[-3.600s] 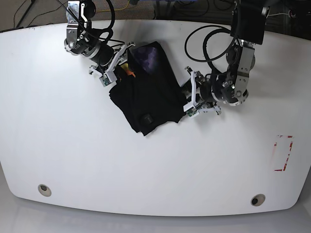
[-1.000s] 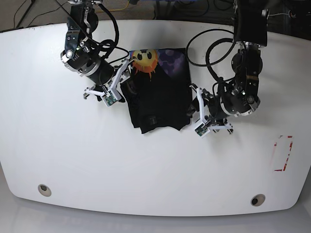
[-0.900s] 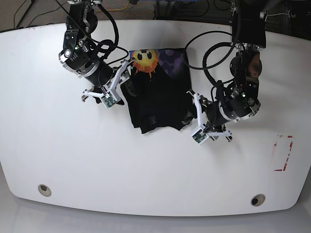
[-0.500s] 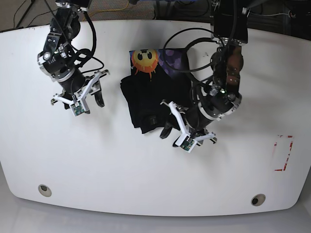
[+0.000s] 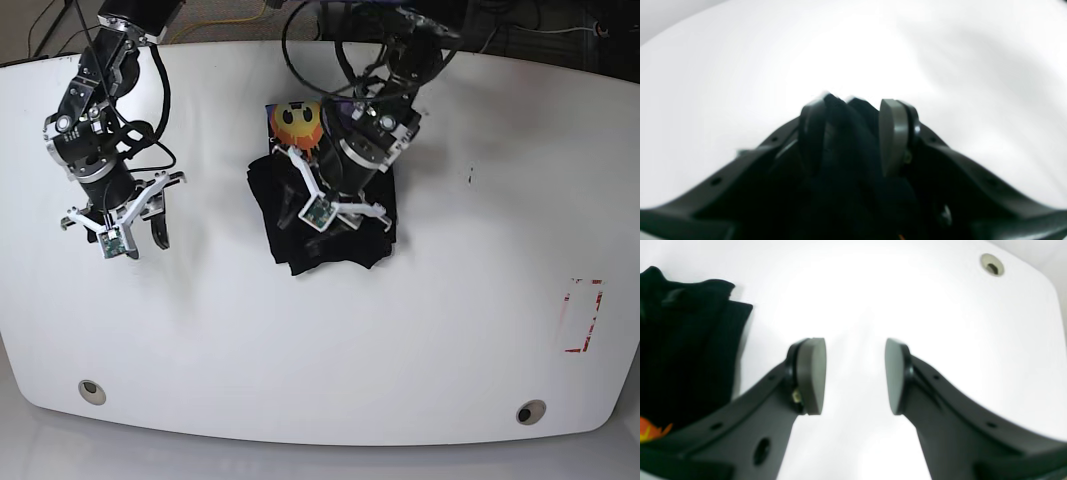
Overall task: Layout the t-shirt on the table in an organized manner, then fold the t-shirt properly
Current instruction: 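Grasp the folded bundle with the left gripper and carry it aside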
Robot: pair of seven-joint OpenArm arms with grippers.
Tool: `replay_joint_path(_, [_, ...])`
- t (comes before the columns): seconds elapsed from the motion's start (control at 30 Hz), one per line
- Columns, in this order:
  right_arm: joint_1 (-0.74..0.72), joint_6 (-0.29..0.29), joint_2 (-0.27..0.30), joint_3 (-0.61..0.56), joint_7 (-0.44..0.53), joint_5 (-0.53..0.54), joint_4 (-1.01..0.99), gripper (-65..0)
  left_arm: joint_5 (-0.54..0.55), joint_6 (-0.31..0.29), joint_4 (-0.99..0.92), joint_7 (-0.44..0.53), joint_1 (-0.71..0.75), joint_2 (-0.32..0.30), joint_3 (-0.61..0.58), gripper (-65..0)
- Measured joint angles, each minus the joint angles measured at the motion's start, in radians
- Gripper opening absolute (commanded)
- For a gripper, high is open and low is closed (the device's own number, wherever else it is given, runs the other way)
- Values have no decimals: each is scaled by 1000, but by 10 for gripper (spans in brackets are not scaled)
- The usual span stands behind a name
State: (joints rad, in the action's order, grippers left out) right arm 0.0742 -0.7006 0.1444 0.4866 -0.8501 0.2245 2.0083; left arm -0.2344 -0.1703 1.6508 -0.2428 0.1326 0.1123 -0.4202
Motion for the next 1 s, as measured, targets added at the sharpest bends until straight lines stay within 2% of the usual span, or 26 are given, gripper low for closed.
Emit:
replay_joint_path(0.13, [2, 0, -2, 5, 1, 5, 0, -379, -31, 32, -9, 54, 65, 0, -6, -399])
replay_joint_path(0.33, [9, 1, 0, 10, 0, 0, 0, -379, -32, 40, -90, 57, 93, -11, -4, -399])
replay_joint_path(0.53, [10, 1, -3, 9, 0, 7, -14, -380, -25, 36, -163, 94, 101, -72, -6, -399])
replay_joint_path(0.63, [11, 1, -4, 9, 0, 3, -20, -380, 41, 21, -166, 115, 100, -109, 23, -399])
replay_joint_path(0.77, [16, 1, -3, 10, 0, 7, -20, -380, 134, 21, -165, 134, 94, -183, 62, -399])
replay_joint_path(1.0, [28, 1, -3, 9, 1, 6, -20, -380, 270, 34, -156, 167, 98, -375, 81, -399])
